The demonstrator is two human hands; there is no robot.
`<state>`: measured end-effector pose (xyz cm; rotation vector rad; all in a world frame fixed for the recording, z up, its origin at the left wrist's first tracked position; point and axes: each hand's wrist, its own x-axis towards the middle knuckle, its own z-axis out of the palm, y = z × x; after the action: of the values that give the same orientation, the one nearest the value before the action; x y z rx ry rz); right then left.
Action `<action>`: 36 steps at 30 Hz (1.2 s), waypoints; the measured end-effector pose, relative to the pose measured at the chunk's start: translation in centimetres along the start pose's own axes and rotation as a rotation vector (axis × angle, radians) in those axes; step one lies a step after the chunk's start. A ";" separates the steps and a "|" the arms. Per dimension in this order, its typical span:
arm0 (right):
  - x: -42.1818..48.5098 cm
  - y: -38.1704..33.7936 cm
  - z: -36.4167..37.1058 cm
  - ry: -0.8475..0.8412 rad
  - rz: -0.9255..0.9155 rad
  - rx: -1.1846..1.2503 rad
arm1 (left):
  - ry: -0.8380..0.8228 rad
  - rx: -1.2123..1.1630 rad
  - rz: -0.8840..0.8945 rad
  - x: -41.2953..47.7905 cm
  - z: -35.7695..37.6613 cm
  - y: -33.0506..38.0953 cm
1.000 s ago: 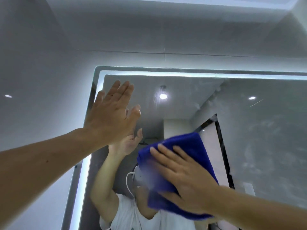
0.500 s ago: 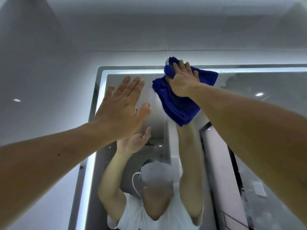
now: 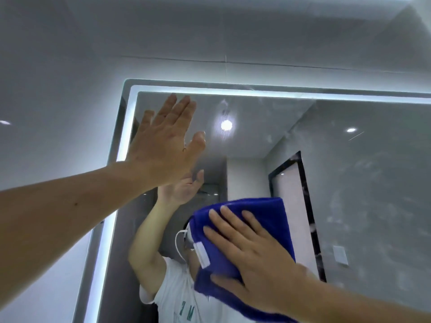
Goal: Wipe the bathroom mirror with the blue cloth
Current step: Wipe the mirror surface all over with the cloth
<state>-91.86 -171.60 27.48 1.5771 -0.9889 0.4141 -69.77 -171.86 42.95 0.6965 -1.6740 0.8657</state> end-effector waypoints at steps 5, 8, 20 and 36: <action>-4.8 -0.9 1.4 -0.045 -0.243 -0.198 | -0.041 0.011 -0.009 -1.2 -0.5 0.5; -3.2 0.3 1.0 0.023 -0.151 -0.090 | -0.036 0.022 0.009 -1.1 -0.8 0.5; 17.5 18.2 -5.9 0.150 0.540 0.178 | 0.003 0.067 0.031 1.5 -0.1 0.0; 22.0 18.2 -6.8 0.137 0.141 0.155 | 0.045 0.180 0.043 1.0 -0.5 -2.6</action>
<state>-91.52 -172.81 56.81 1.5980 -0.9841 0.7023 -67.71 -172.95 44.51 0.7596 -1.5887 1.0653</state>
